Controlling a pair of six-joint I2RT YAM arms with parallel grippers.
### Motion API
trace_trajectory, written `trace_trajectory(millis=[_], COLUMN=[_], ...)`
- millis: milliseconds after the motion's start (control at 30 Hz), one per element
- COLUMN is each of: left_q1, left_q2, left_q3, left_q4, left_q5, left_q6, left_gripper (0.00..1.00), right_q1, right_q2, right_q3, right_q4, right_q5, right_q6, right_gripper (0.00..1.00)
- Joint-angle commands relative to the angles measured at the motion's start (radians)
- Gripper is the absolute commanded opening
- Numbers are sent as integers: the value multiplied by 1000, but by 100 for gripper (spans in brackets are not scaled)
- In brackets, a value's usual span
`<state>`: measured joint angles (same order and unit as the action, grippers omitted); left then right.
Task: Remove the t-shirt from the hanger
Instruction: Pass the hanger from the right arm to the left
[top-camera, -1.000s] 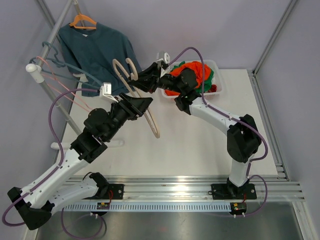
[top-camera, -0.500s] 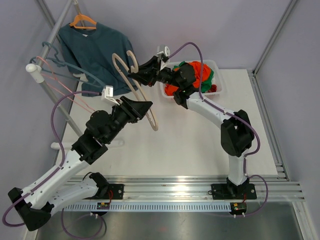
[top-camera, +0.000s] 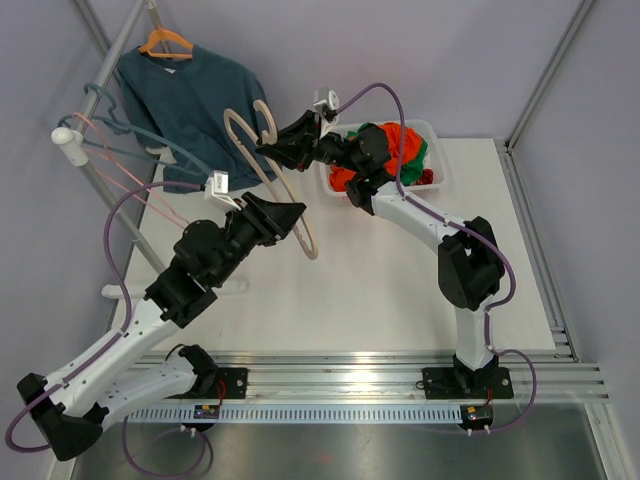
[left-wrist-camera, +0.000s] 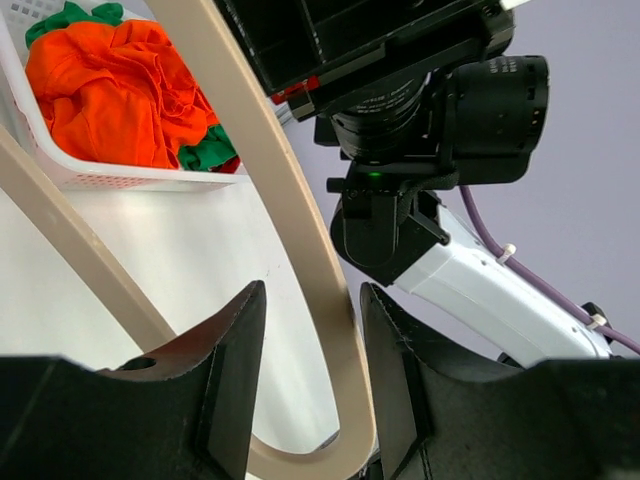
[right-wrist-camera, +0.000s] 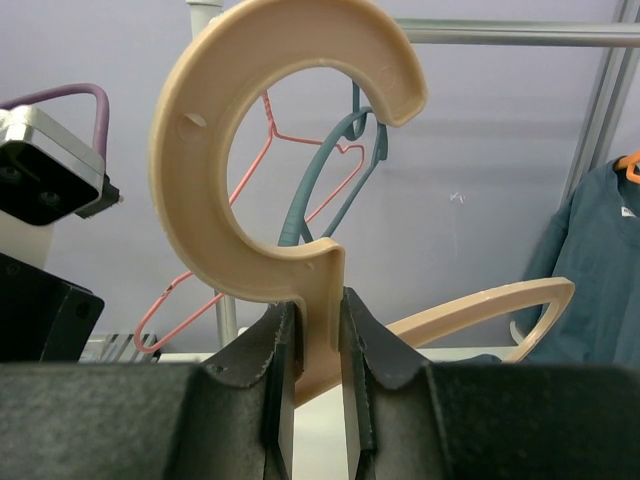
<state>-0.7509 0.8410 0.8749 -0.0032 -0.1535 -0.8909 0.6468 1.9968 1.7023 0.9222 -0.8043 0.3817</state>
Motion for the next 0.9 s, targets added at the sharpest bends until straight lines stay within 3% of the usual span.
trace_trajectory(millis=[0,200,367,533,633,800,867], left_q1=[-4,-4,-4,-4,-4,-4,-4], left_q2=[12,40,43,46,49,50,50], left_q3=[12,21,22,26,27,27,27], left_q4=[49,58,65,65,65,62,58], left_q5=[9,-3,-17,-31,-35,-46,-52], left_q6=[3,7,10,12,13,15,15], left_gripper=[45,45,31,29,22,1,0], right_q1=[2,7,14,19,22,22,22], right_q2=[3,8,20,19,13,3,-1], right_q3=[59,59,66,63,56,43,40], right_q4=[58,61,58,49,47,46,44], right_q5=[-7,-7,-6,-1,1,2,2], right_q6=[10,8,6,-9,-15,-23,-23], right_gripper=[0,0,0,0,0,2,2])
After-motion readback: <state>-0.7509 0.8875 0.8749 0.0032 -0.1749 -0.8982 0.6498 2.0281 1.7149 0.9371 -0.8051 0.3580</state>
